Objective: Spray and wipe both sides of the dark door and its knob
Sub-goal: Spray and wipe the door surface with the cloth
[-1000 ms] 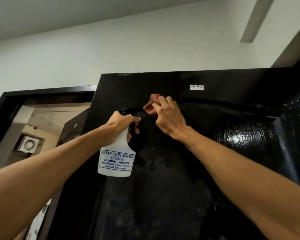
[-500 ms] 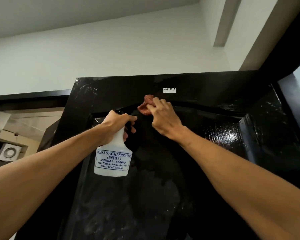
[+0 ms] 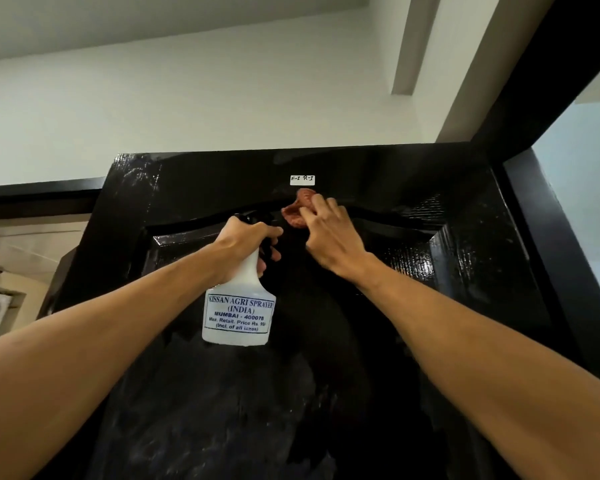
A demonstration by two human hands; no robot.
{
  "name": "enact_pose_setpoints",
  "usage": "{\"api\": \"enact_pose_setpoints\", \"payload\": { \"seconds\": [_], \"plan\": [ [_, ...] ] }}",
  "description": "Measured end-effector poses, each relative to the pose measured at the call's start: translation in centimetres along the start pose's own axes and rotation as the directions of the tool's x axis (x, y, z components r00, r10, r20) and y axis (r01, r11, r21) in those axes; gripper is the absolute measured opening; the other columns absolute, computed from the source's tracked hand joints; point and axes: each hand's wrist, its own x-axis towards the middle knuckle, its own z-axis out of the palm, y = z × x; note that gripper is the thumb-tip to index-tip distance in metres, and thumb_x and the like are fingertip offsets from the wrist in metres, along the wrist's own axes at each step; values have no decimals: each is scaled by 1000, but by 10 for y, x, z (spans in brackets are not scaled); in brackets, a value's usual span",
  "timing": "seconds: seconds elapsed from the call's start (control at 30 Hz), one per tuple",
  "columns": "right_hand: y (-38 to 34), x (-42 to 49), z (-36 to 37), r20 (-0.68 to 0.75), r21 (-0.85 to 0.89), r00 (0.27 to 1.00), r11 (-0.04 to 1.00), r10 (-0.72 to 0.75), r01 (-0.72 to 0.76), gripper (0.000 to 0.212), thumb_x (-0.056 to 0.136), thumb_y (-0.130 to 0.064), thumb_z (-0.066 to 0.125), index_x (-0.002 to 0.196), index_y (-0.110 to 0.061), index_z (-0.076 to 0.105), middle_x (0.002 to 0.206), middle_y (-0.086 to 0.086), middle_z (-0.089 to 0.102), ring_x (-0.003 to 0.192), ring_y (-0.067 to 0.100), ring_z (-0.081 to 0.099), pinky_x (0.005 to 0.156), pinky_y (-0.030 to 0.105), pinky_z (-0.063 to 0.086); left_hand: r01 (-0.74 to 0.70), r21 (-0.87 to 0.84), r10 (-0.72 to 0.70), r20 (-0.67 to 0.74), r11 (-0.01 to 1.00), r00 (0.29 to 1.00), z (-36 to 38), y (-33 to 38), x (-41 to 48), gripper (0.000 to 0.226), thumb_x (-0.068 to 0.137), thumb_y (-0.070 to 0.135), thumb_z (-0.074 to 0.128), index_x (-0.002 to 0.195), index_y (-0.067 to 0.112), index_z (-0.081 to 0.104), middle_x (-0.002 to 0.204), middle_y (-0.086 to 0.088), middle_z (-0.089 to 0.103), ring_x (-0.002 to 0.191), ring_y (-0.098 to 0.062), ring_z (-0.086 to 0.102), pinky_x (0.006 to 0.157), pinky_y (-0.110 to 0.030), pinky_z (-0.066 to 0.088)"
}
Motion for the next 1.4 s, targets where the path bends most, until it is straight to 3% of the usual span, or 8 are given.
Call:
{"api": "enact_pose_setpoints", "payload": {
  "seconds": [0.13, 0.37, 0.47, 0.63, 0.8, 1.0, 1.27, 1.4],
  "plan": [
    [6, 2, -5, 22, 2, 1000, 1000, -15, 15, 43, 89, -18, 43, 125, -10, 63, 136, 14, 50, 116, 33, 49, 97, 43, 42, -26, 6, 26, -9, 1000, 1000, 13, 8, 3, 26, 97, 26, 73, 92, 1, 71, 79, -19, 76, 37, -19, 51, 41, -28, 45],
    [113, -93, -17, -122, -74, 968, 971, 217, -227, 53, 85, -10, 39, 132, -8, 64, 126, 14, 54, 105, 33, 52, 93, 44, 44, -1, -3, 2, 84, 1000, 996, 49, 11, -4, 25, 99, 28, 71, 94, 3, 69, 83, -17, 78, 40, -18, 53, 48, -31, 49],
    [114, -96, -16, -152, -53, 949, 956, 277, -288, 49, 85, -5, 45, 130, -4, 64, 126, 18, 54, 104, 36, 52, 93, 47, 47, -3, 2, 3, 107, 1000, 994, 62, 12, -6, 26, 98, 29, 71, 93, 4, 70, 88, -19, 79, 41, -18, 54, 50, -32, 50],
    [94, -75, -14, -74, -17, 990, 993, 117, -118, 48, 87, -5, 48, 133, -9, 61, 129, 13, 52, 107, 31, 50, 92, 43, 47, -5, -6, 6, 102, 1000, 995, 76, 18, -4, 26, 98, 30, 72, 97, 4, 71, 88, -18, 79, 43, -17, 55, 53, -33, 51],
    [141, -124, -28, -149, -28, 938, 946, 314, -322, 47, 86, -2, 47, 131, -8, 62, 124, 13, 54, 106, 33, 51, 92, 45, 47, -5, -49, 12, 148, 999, 989, 111, 21, -11, 27, 99, 29, 71, 97, 2, 70, 88, -20, 78, 40, -17, 53, 49, -32, 50],
    [145, -123, -31, -149, 7, 919, 929, 366, -369, 49, 86, 5, 49, 133, -3, 59, 128, 18, 51, 107, 35, 48, 92, 43, 43, -9, -55, 17, 157, 998, 987, 125, 25, -15, 27, 99, 29, 70, 98, 2, 71, 92, -20, 79, 40, -16, 54, 49, -31, 51],
    [91, -42, -19, -40, 29, 991, 991, 132, -130, 59, 83, -11, 36, 138, -10, 57, 137, 18, 45, 114, 38, 44, 97, 46, 42, -38, -15, 39, 74, 999, 996, 89, 34, -3, 25, 99, 28, 70, 91, 4, 69, 84, -18, 77, 37, -17, 53, 49, -28, 50],
    [105, -30, -22, -92, 13, 922, 926, 376, -376, 55, 81, -1, 50, 136, -8, 56, 142, 19, 41, 121, 43, 41, 103, 48, 37, -17, -46, 20, 62, 999, 998, 68, 32, 6, 23, 98, 24, 71, 89, 4, 67, 82, -19, 74, 36, -17, 50, 44, -28, 46]
  ]
}}
